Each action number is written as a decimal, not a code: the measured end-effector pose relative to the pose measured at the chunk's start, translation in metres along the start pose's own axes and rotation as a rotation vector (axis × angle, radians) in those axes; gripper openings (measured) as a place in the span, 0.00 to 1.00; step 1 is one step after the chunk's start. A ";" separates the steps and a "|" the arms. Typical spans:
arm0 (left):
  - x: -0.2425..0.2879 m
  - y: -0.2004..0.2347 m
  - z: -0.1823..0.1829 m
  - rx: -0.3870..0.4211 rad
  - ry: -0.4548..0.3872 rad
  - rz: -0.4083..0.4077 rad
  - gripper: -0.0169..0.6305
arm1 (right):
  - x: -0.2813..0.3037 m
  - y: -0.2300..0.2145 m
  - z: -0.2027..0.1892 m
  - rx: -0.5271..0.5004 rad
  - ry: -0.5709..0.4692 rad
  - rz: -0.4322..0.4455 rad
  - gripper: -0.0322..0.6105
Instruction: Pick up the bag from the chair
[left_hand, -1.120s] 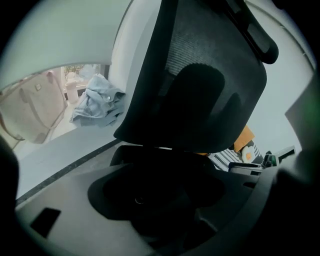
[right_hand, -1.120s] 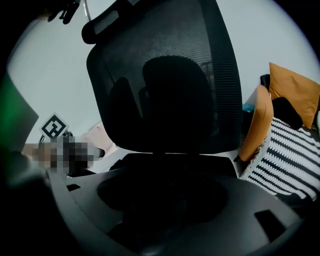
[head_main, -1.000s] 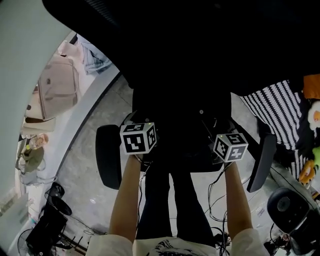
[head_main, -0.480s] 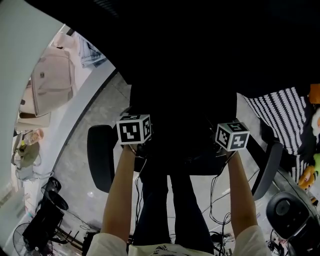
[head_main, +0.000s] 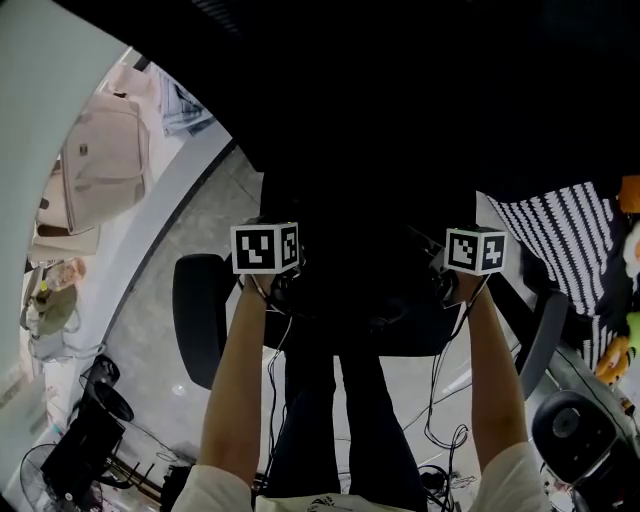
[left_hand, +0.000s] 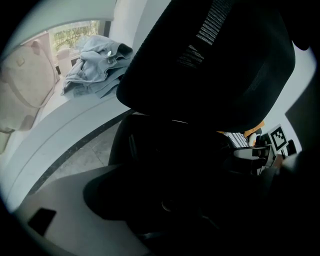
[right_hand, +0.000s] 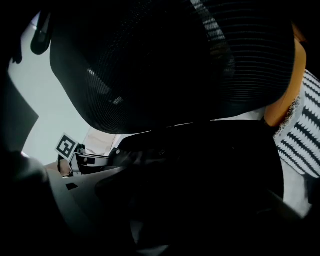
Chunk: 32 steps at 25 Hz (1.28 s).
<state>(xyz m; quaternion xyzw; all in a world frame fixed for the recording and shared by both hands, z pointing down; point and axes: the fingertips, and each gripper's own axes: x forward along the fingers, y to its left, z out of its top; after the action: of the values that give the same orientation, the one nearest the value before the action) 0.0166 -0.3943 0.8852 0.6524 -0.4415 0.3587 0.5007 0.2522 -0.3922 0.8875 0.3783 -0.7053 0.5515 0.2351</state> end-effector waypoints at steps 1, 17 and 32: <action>0.001 0.000 0.000 -0.004 0.009 -0.008 0.55 | 0.001 0.001 0.000 -0.002 0.017 0.010 0.54; 0.006 0.016 0.002 0.042 0.042 0.058 0.36 | 0.023 -0.001 -0.006 -0.027 0.193 -0.021 0.47; -0.034 -0.008 0.002 0.141 -0.191 0.045 0.10 | -0.020 0.023 -0.008 -0.105 -0.004 -0.001 0.38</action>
<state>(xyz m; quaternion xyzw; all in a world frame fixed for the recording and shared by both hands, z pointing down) 0.0119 -0.3876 0.8513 0.7071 -0.4755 0.3364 0.4011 0.2455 -0.3768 0.8607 0.3668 -0.7335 0.5129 0.2536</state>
